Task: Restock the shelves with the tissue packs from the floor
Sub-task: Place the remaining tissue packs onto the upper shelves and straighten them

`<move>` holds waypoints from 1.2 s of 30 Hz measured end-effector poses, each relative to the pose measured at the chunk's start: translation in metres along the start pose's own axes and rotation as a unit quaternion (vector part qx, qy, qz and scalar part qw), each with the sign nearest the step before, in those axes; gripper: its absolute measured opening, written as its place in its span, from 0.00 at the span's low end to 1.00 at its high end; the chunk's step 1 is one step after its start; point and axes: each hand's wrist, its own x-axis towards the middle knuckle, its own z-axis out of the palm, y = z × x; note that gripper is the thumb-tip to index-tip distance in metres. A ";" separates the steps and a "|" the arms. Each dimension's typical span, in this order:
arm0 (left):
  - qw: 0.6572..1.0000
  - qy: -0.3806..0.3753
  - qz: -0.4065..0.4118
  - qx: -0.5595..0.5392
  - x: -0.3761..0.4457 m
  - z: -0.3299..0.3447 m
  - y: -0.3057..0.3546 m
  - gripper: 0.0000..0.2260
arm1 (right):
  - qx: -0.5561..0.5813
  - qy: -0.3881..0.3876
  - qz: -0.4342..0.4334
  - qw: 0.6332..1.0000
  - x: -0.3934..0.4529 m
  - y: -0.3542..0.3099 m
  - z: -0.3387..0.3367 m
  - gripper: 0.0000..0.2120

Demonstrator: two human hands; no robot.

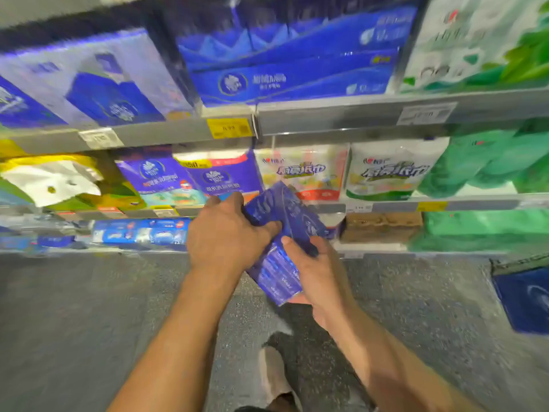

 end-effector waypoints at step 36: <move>0.846 0.152 0.033 -0.509 0.032 -0.242 0.023 0.45 | -0.351 0.292 -0.613 0.645 -0.104 -0.313 0.008 0.41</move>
